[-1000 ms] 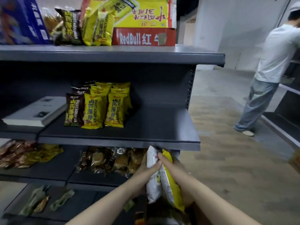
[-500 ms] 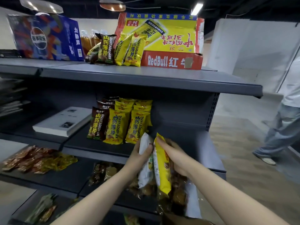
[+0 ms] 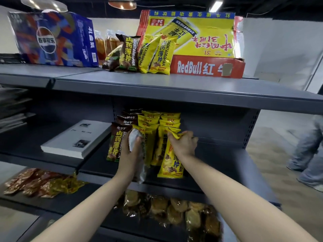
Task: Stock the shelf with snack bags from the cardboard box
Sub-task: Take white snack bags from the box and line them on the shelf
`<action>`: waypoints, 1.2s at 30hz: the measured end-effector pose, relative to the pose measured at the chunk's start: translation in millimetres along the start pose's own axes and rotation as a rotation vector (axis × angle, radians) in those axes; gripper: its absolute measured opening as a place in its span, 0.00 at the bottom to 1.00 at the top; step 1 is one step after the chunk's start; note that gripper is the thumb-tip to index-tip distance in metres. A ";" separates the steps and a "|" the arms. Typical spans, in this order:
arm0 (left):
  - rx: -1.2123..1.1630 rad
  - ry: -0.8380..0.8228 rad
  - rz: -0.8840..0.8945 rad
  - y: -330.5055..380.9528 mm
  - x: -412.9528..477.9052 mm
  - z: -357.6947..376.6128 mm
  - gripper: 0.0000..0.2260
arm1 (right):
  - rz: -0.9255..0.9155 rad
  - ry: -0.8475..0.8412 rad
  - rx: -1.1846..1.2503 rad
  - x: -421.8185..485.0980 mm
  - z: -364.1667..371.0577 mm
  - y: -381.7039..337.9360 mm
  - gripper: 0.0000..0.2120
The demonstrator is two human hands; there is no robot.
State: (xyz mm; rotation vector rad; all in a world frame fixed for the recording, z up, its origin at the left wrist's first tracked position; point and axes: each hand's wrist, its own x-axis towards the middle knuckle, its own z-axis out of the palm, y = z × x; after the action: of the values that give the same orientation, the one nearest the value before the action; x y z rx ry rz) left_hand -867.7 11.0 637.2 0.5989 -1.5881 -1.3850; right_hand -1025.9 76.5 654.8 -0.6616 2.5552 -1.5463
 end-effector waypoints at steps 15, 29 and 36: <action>-0.027 -0.059 0.015 -29.1 42.5 -23.4 0.14 | 0.187 0.257 -0.015 21.8 73.0 -11.6 0.36; -0.025 -0.123 0.048 -44.7 51.2 -15.8 0.24 | -1.014 -0.161 -1.091 -5.1 3.9 64.4 0.56; -0.019 -0.118 0.060 -45.7 56.0 -16.8 0.25 | -0.952 -0.164 -1.144 4.8 29.2 58.8 0.57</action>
State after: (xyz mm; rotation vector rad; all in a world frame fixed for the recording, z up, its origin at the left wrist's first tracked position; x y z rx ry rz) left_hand -888.3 -55.2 610.8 0.4609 -1.6709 -1.4111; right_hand -1040.6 73.8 590.7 -2.1586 2.9012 0.2322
